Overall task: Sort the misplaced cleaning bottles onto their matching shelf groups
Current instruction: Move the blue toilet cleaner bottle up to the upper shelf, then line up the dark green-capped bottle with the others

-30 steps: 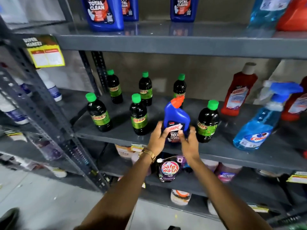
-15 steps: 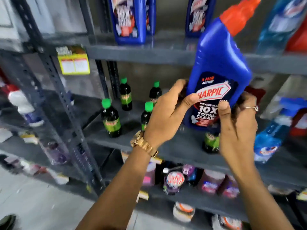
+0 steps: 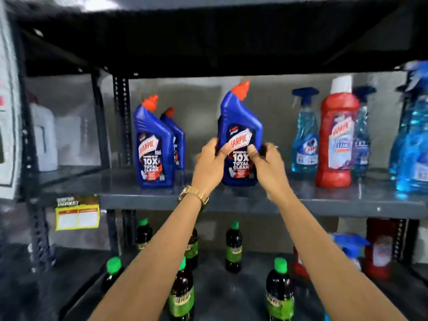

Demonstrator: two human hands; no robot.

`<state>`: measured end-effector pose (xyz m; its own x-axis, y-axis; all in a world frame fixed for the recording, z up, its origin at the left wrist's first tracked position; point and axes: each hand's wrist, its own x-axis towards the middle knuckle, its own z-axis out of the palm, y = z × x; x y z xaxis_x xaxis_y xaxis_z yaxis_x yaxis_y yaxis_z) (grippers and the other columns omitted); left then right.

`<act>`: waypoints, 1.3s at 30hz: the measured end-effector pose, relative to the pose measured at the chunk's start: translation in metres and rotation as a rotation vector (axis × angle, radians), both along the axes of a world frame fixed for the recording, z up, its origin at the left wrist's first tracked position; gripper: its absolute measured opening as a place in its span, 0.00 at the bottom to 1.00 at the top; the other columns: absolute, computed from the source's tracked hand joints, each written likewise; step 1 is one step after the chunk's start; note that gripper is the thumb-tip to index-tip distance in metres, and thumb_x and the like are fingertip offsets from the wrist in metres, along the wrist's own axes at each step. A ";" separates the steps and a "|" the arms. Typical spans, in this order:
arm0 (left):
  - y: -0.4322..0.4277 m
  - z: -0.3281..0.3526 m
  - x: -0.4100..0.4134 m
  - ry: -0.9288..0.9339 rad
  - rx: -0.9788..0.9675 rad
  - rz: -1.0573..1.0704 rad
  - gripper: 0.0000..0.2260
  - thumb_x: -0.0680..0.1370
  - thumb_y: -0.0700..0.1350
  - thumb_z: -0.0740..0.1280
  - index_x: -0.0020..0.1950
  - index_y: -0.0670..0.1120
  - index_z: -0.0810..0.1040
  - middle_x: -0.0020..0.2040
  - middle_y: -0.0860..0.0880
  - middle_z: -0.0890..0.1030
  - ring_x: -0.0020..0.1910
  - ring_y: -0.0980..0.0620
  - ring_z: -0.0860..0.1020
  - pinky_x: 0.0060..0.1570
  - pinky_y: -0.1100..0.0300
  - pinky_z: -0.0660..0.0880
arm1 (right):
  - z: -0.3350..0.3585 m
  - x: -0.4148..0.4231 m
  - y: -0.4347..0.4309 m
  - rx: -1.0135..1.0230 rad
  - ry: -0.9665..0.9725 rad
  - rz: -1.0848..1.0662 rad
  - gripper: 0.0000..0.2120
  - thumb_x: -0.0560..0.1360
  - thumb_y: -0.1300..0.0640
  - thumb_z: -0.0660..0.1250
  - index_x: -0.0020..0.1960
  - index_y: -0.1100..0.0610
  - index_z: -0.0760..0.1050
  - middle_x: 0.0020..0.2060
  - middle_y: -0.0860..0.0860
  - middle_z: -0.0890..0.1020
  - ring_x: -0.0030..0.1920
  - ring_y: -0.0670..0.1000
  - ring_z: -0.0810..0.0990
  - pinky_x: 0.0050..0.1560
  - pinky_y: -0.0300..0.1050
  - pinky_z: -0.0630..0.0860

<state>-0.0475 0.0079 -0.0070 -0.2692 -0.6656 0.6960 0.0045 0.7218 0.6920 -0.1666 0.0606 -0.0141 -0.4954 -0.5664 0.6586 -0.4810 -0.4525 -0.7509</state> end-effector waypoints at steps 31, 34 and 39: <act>0.038 -0.056 -0.012 -0.017 -0.339 0.363 0.22 0.79 0.42 0.60 0.73 0.44 0.61 0.70 0.43 0.69 0.70 0.43 0.68 0.67 0.43 0.68 | -0.059 0.015 0.037 -0.286 0.240 -0.238 0.17 0.79 0.54 0.59 0.66 0.58 0.69 0.62 0.51 0.77 0.63 0.47 0.75 0.63 0.39 0.72; 0.064 -0.114 -0.013 0.063 -0.515 0.253 0.14 0.79 0.38 0.61 0.65 0.42 0.73 0.63 0.43 0.77 0.64 0.46 0.74 0.65 0.53 0.70 | -0.120 0.012 0.061 -0.320 0.249 -0.305 0.13 0.79 0.55 0.57 0.58 0.56 0.75 0.52 0.46 0.79 0.55 0.42 0.77 0.58 0.33 0.70; 0.064 -0.230 -0.032 -0.125 -0.300 0.021 0.11 0.79 0.39 0.60 0.60 0.45 0.76 0.58 0.46 0.78 0.58 0.52 0.74 0.62 0.60 0.70 | -0.232 -0.017 0.076 -0.061 0.049 -0.394 0.14 0.80 0.53 0.53 0.54 0.55 0.77 0.48 0.47 0.79 0.52 0.43 0.76 0.57 0.41 0.72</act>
<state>-0.0792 0.0719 -0.2373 -0.3536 -0.4418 0.8244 -0.0843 0.8929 0.4424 -0.1839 0.1367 -0.2459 -0.6339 -0.2985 0.7135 -0.6614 -0.2690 -0.7002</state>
